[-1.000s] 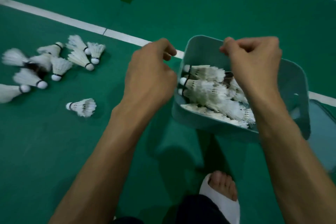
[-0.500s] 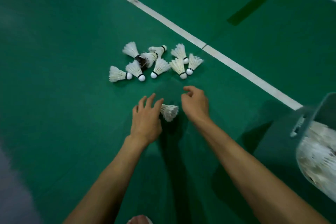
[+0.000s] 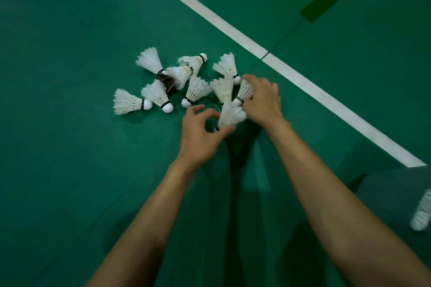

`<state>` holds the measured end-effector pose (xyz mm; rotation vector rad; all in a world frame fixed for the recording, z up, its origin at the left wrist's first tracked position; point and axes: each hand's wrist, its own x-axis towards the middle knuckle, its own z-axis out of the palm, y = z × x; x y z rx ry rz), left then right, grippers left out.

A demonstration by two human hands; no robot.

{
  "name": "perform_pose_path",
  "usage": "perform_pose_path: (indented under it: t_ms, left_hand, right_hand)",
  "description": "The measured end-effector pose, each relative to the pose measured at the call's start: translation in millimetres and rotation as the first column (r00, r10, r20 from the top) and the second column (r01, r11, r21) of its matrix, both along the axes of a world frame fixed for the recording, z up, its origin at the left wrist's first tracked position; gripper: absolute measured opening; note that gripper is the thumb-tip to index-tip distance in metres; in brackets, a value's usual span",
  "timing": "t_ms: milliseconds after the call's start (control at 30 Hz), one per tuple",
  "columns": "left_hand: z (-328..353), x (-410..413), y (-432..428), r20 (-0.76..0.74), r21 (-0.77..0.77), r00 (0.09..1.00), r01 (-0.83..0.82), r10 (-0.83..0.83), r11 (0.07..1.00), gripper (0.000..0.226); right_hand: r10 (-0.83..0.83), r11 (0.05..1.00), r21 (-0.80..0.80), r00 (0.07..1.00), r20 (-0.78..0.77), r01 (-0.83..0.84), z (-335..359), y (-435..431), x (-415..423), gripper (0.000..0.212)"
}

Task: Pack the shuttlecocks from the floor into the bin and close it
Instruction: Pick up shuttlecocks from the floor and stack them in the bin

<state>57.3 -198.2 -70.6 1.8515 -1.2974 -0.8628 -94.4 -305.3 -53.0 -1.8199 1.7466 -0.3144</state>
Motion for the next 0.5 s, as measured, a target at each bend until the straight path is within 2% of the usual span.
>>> perform_pose_path:
  t_ms: [100, 167, 233, 367, 433, 500]
  left_hand:
    - [-1.8, -7.1, -34.4, -0.293, 0.048, 0.955, -0.025, 0.038, 0.999, 0.034]
    - [-0.5, -9.1, -49.4, -0.369, 0.062, 0.929, 0.024, 0.001, 0.998, 0.038]
    - [1.2, -10.2, -55.4, -0.302, 0.037, 0.949, 0.107, -0.091, 0.994, 0.037]
    - [2.0, -18.1, -50.8, -0.177, 0.018, 0.957, 0.234, -0.228, 0.972, 0.036]
    - [3.4, -22.7, -45.3, -0.103, 0.032, 0.957, 0.277, -0.272, 0.960, 0.039]
    - [5.3, -28.4, -29.7, -0.165, 0.061, 0.951, 0.273, -0.260, 0.960, 0.037]
  right_hand:
    - [-0.021, 0.997, -0.070, 0.992, 0.122, 0.029, -11.1, 14.9, -14.2, 0.051]
    - [-0.019, 0.994, -0.104, 0.990, 0.138, 0.033, -13.4, 22.4, -20.2, 0.043]
    - [-0.013, 0.994, -0.103, 0.989, 0.145, 0.028, -12.6, 25.2, -27.5, 0.049]
    - [-0.057, 0.997, -0.028, 0.969, 0.241, 0.065, -10.3, 34.6, -50.3, 0.025]
    - [-0.110, 0.994, 0.021, 0.955, 0.277, 0.108, -12.9, 42.7, -59.3, 0.019]
    - [-0.201, 0.980, 0.081, 0.913, 0.355, 0.184, -17.3, 50.5, -65.3, 0.020]
